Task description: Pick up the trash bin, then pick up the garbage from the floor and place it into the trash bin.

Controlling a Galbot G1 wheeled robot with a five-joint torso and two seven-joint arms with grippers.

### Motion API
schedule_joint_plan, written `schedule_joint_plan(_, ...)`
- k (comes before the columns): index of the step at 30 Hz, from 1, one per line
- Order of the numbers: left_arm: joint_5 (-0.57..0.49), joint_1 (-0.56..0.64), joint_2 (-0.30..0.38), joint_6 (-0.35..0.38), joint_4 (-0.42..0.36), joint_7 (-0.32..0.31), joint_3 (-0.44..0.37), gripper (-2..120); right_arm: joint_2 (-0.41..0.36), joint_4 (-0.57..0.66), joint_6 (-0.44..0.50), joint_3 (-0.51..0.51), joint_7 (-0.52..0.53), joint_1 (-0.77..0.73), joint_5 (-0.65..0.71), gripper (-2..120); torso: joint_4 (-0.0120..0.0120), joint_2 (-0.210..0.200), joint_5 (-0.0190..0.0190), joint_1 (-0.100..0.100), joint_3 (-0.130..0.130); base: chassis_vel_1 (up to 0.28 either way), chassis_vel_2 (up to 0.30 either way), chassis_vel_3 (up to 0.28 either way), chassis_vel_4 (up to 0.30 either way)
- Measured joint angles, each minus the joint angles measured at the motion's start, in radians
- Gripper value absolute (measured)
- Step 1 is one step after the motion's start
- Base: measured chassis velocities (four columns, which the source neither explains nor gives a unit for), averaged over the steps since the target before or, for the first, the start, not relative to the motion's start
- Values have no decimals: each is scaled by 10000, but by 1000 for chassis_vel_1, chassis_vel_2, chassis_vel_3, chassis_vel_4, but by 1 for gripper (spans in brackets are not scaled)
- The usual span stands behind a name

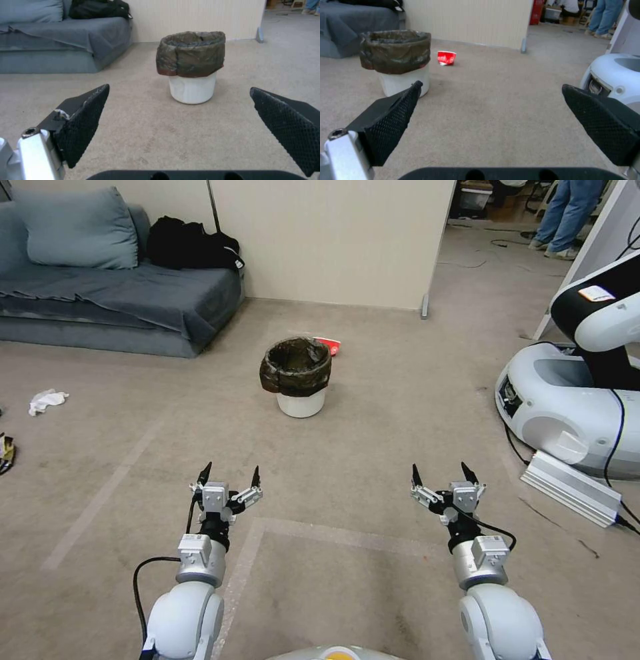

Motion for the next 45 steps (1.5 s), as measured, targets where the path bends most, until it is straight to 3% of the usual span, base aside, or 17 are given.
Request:
schedule_joint_plan(23,-8,-17,26,170,-68,-46,45,100,56,179,-26,3,24,-117,-56,100,5,-1,1,0,1,0,0,0,0)
schedule_joint_plan(25,-147,-181,210,1194,-673,-336,383,100,457,1351,-246,-1,237,-900,-557,100,-1,0,0,0,0,0,0,0,0)
schedule_joint_plan(26,-147,-181,210,1194,-673,-336,383,100,457,1351,-246,-1,237,-900,-557,100,-1,0,0,0,0,0,0,0,0)
schedule_joint_plan(29,-307,-368,435,2420,-1378,-691,777,100,924,2713,-522,-8,484,-1811,-1139,100,-2,0,0,0,0,0,0,0,0)
schedule_joint_plan(30,-307,-368,435,2420,-1378,-691,777,100,924,2713,-522,-8,484,-1811,-1139,100,-2,0,0,0,0,0,0,0,0)
schedule_joint_plan(33,-460,-543,639,3580,-2039,-1023,1145,100,1082,3210,-624,-13,579,-2150,-1362,100,-2,0,3,0,0,0,0,0,0)
schedule_joint_plan(36,-556,-636,751,4152,-2381,-1244,1360,100,1099,3236,-630,-13,584,-2162,-1374,100,0,0,1,0,0,0,0,0,0)
schedule_joint_plan(39,-618,-660,795,4338,-2491,-1410,1464,100,1099,3239,-615,-13,585,-2165,-1375,100,0,0,1,0,0,0,0,0,0)
schedule_joint_plan(42,-624,-659,796,4353,-2492,-1461,1478,100,1095,3148,251,112,496,-2071,-1097,100,1,0,-1,0,0,0,0,0,0)
schedule_joint_plan(45,-625,-635,789,4350,-2491,-1463,1476,100,1092,3100,468,142,461,-2041,-1016,100,0,0,0,0,0,0,0,0,0)
